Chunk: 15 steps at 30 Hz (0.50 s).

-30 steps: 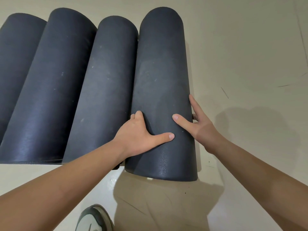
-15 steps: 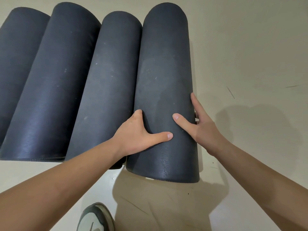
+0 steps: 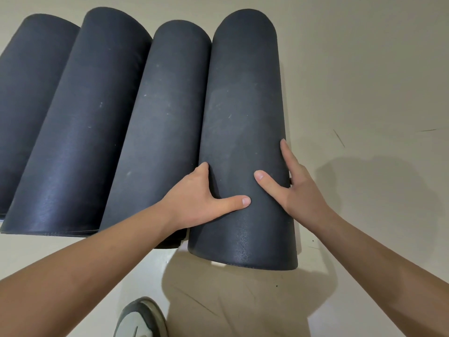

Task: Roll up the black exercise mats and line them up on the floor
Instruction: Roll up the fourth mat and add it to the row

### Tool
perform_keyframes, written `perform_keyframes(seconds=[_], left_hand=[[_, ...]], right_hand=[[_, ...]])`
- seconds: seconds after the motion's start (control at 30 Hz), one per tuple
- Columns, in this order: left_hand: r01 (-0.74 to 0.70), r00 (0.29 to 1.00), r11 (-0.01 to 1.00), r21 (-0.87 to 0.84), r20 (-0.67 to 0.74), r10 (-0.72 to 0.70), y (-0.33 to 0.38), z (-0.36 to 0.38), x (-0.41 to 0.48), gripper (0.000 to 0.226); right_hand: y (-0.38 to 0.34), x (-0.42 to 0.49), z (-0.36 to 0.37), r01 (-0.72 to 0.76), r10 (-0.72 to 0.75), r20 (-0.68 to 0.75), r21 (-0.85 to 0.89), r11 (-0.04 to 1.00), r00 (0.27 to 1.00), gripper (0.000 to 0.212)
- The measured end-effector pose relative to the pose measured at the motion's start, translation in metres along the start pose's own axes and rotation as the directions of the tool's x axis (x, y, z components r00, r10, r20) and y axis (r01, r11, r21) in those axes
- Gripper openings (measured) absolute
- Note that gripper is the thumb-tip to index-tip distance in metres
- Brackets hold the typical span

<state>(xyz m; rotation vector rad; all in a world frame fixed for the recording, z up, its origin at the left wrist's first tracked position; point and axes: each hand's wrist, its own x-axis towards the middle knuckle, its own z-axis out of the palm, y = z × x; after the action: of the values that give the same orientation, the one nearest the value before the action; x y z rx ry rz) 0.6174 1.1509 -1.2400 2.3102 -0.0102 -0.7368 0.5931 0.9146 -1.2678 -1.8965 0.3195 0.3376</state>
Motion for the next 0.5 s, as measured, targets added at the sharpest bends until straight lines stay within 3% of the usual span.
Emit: perform_keyframes(seconds=[0.07, 0.23, 0.5], left_hand=[[-0.050, 0.997, 0.996, 0.076, -0.059, 0.054, 0.000, -0.008, 0.001, 0.088], [-0.164, 0.978, 0.981, 0.102, -0.117, 0.175, 0.004, -0.015, -0.004, 0.064], [-0.180, 0.965, 0.975, 0.128, -0.170, 0.201, 0.002, -0.017, -0.006, 0.065]], right_hand=[[-0.002, 0.001, -0.002, 0.005, -0.005, -0.030, 0.002, 1.000, 1.000, 0.097], [0.001, -0.003, -0.008, -0.002, 0.003, -0.089, 0.004, 1.000, 0.996, 0.100], [-0.003, 0.002, -0.009, 0.021, -0.025, -0.133, -0.032, 0.999, 0.991, 0.087]])
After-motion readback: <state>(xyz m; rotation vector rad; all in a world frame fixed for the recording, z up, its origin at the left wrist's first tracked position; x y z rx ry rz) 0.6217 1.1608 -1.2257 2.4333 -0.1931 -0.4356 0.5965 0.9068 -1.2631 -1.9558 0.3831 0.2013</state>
